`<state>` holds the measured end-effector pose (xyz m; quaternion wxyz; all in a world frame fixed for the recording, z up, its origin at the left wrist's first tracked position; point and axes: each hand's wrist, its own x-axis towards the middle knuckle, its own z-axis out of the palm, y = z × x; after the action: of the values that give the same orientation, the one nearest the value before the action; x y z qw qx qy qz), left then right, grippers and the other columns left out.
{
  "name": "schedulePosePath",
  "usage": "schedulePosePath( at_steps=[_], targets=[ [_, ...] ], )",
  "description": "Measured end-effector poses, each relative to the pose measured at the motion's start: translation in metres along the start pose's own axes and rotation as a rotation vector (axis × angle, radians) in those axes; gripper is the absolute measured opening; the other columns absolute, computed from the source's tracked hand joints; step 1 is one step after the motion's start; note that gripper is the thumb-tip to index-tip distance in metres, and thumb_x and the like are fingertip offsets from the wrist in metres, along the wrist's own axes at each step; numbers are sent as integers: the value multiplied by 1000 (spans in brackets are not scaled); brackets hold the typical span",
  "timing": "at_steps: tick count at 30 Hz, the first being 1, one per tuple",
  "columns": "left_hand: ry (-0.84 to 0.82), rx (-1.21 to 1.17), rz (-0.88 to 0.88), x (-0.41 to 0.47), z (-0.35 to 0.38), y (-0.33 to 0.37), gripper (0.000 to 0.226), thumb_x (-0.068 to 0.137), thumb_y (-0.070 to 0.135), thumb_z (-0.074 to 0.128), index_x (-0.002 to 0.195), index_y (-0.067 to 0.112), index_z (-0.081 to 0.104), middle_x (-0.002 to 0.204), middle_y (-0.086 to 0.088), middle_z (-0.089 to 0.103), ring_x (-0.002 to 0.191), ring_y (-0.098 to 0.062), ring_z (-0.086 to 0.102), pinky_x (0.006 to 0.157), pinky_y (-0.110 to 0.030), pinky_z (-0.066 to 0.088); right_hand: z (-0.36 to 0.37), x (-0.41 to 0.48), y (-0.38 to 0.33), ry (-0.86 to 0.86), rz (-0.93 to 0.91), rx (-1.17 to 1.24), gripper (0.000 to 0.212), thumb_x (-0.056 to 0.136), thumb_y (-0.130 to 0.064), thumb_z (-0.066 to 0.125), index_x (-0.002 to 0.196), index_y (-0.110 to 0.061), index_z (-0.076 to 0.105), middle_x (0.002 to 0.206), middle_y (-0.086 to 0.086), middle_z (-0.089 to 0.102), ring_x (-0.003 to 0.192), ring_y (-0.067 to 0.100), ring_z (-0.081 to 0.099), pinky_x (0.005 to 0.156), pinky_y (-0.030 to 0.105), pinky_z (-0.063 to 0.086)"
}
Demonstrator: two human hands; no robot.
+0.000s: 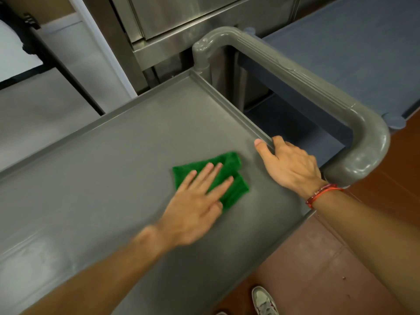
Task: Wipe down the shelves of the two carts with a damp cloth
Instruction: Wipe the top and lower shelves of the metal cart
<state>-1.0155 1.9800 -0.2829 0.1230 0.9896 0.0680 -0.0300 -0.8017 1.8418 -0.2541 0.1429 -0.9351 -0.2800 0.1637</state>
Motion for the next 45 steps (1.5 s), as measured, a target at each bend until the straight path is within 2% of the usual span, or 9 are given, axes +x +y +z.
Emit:
schedulePosePath(
  at_steps=[5,10,14,19,24,31,36,41,45],
  targets=[
    [-82,18,320,-55,31,89,57,92,43,36,149,38,35,165,-4,15,153,-19,9,118,-45,14,2,0,0,-2,5,16,69,92,-75,10,113,-20,47,110,7,60,104,38,58,85,46,35],
    [-125,-83,372,-42,14,80,52,101,37,29,153,39,25,166,4,5,152,-9,-5,120,-37,-2,0,0,1,-23,20,46,73,93,-75,8,126,-22,46,115,6,59,109,37,56,89,47,34],
    [-116,-16,265,-15,12,57,58,100,38,25,157,38,14,166,4,-3,151,-10,-13,121,-37,-9,-2,0,1,-42,31,76,71,93,-74,10,125,-23,47,122,9,59,114,39,55,88,47,32],
    [-24,68,11,41,-1,10,62,94,45,16,156,38,16,166,2,4,153,-15,-4,124,-43,2,-4,3,2,-65,42,123,69,93,-74,10,117,-24,50,120,9,61,116,38,54,86,46,30],
    [-8,88,-102,62,0,18,64,93,47,8,156,39,10,166,2,-3,152,-16,-11,123,-41,-7,-9,6,1,-124,109,192,76,91,-77,6,127,-28,51,124,10,62,121,37,51,91,47,30],
    [-90,-4,337,49,21,113,62,94,43,21,155,31,27,164,-9,19,153,-23,5,123,-49,2,-15,10,-3,-182,150,275,77,92,-76,4,133,-33,52,138,3,55,131,34,44,103,50,27],
    [-92,-136,448,42,21,132,61,94,37,21,153,30,34,164,-2,18,153,-15,3,124,-39,-1,-13,11,-2,-188,124,261,77,90,-78,2,130,-35,53,131,2,58,127,33,47,94,47,28],
    [-75,-61,338,58,19,99,62,94,37,26,156,30,23,163,-7,21,152,-19,10,125,-40,4,-14,10,-1,-198,122,266,76,91,-77,3,129,-35,52,133,2,57,129,33,46,98,48,29],
    [28,65,106,75,3,31,65,91,36,24,155,21,29,161,-12,28,149,-27,25,120,-50,23,-14,11,0,-202,111,252,78,91,-78,3,130,-32,52,131,4,58,125,34,48,94,48,30]
  ],
)
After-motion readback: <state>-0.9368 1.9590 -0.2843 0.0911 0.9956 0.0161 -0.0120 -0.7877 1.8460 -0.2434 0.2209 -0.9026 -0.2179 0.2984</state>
